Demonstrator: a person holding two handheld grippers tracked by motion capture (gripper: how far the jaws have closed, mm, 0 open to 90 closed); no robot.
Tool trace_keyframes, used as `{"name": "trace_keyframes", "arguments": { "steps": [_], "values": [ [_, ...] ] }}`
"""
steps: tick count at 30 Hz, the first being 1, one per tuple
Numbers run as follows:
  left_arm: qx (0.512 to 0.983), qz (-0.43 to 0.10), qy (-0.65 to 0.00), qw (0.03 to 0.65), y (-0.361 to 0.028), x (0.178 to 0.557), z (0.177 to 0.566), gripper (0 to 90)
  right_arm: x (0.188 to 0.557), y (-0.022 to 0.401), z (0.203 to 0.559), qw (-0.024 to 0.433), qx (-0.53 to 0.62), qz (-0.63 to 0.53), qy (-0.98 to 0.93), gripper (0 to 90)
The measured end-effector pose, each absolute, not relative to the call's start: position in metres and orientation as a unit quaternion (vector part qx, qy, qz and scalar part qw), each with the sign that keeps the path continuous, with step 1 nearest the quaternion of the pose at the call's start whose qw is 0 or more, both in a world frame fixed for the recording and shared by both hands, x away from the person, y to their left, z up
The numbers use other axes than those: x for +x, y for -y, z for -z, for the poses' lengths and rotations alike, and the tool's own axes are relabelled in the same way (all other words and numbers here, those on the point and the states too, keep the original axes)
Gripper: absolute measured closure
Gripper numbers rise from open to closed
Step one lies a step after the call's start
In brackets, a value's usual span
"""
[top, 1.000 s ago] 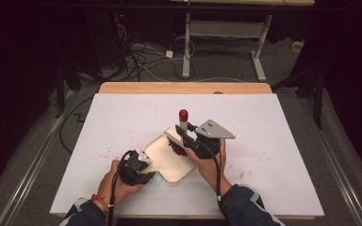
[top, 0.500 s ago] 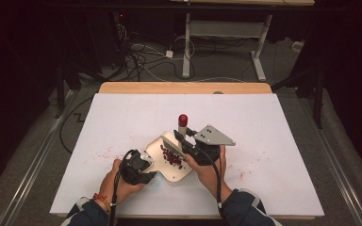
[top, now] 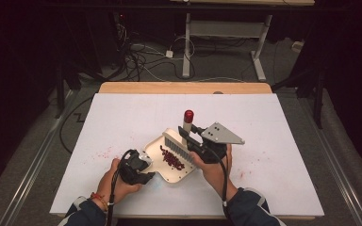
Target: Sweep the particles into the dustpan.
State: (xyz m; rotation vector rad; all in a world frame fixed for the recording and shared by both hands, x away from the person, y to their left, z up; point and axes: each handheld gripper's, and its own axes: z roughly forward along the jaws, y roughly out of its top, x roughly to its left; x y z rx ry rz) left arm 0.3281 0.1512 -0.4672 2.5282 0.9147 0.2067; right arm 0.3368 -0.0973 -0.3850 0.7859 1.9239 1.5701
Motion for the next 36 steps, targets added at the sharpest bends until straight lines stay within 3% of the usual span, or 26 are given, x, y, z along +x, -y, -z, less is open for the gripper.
{"name": "trace_keyframes", "arguments": {
  "steps": [7, 17, 24, 31, 36],
  "values": [
    [0.915, -0.077, -0.33, 0.218, -0.151, 0.327, 0.467, 63.8, 0.333, 0.114, 0.372, 0.275, 0.291, -0.585, -0.706, 69.9],
    [0.915, -0.075, -0.331, 0.217, -0.152, 0.327, 0.467, 63.8, 0.344, 0.131, 0.38, 0.34, 0.296, -0.535, -0.714, 69.9],
    [0.916, -0.073, -0.331, 0.215, -0.152, 0.328, 0.466, 63.8, 0.356, 0.119, 0.399, 0.336, 0.297, -0.512, -0.733, 70.0],
    [0.912, -0.073, -0.339, 0.219, -0.151, 0.328, 0.465, 63.8, 0.333, 0.088, 0.397, 0.294, 0.282, -0.522, -0.749, 70.0],
    [0.913, -0.074, -0.336, 0.219, -0.151, 0.328, 0.465, 63.8, 0.32, 0.075, 0.395, 0.292, 0.262, -0.529, -0.753, 70.0]
  ]
}}
